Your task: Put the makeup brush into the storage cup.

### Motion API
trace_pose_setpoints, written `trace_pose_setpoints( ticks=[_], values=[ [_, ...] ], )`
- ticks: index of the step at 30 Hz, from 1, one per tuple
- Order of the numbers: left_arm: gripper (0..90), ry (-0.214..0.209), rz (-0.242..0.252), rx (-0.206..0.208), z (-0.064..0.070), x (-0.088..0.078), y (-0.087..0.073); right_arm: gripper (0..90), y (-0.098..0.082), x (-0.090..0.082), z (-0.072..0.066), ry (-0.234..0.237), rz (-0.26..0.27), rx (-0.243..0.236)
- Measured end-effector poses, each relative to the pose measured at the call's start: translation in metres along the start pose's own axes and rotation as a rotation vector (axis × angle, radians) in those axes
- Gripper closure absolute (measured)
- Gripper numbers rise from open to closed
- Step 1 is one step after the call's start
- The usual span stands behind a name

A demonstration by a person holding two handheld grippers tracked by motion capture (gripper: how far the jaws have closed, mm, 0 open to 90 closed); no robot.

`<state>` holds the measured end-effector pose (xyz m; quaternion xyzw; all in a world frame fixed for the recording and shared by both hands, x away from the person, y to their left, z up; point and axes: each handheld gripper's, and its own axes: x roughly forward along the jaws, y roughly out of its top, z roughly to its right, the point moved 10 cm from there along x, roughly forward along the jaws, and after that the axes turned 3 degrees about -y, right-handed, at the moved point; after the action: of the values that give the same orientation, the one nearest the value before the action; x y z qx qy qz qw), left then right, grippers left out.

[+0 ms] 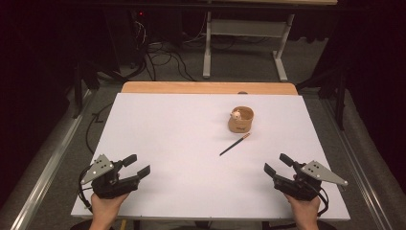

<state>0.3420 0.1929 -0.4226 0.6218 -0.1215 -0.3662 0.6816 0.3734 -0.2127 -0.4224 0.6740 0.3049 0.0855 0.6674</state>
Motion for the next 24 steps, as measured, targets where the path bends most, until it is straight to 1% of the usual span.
trace_pose_setpoints(
  ticks=[4,7,13,24],
  values=[
    [32.4,0.000,-0.002,0.000,0.0004,0.0000,-0.0008,30.4,0.0008,-0.0002,-0.0005,0.001,0.006,0.003],
    [32.4,-0.005,0.002,-0.007,0.0001,-0.0007,-0.0004,30.5,-0.0003,0.0005,-0.0018,-0.001,-0.004,-0.001],
    [32.4,-0.004,0.002,-0.002,0.0008,-0.0005,-0.0003,30.5,-0.0012,0.0010,-0.0004,-0.009,-0.010,0.001],
    [32.5,-0.006,0.001,-0.001,0.0014,-0.0004,-0.0003,30.7,-0.0012,0.0010,-0.0004,-0.011,-0.012,0.000]
  ],
)
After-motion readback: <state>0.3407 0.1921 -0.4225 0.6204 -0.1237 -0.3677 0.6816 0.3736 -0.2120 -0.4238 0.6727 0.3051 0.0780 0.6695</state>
